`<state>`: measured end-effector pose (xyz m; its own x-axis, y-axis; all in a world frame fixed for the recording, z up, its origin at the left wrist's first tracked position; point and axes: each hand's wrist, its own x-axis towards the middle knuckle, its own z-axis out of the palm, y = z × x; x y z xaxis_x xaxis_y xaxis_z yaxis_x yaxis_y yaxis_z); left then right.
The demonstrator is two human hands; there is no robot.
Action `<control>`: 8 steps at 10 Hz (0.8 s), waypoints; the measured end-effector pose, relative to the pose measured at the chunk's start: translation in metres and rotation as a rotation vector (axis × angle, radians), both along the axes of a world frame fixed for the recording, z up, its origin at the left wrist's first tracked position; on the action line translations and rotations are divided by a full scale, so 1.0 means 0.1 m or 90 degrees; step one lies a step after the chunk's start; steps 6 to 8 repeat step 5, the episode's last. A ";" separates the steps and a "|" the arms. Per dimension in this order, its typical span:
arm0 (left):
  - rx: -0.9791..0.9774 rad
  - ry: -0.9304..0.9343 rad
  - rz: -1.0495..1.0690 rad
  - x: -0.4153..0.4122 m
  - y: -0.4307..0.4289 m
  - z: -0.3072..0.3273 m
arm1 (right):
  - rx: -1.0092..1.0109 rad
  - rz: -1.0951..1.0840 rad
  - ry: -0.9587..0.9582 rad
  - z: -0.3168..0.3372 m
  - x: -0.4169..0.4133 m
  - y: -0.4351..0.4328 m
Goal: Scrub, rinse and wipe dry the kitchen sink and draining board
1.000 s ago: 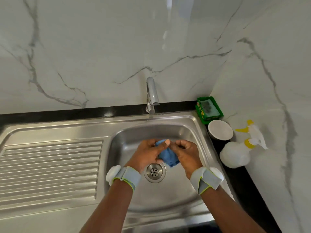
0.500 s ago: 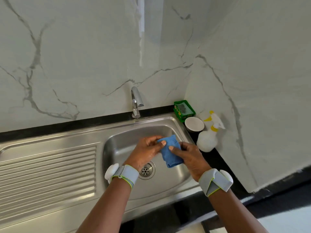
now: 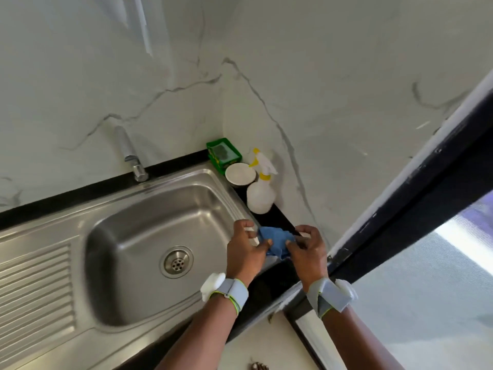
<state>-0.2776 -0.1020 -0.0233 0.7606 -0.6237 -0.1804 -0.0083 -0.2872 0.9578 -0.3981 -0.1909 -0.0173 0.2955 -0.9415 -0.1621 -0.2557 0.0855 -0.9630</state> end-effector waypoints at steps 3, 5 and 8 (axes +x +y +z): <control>0.313 -0.552 -0.203 -0.26 -0.58 -0.46 | -0.547 0.333 0.543 -0.37 -0.19 -0.48; 0.296 -0.541 -0.121 0.00 -0.15 -0.47 | -0.662 0.365 0.483 -0.27 0.09 -0.40; 0.296 -0.541 -0.121 0.00 -0.15 -0.47 | -0.662 0.365 0.483 -0.27 0.09 -0.40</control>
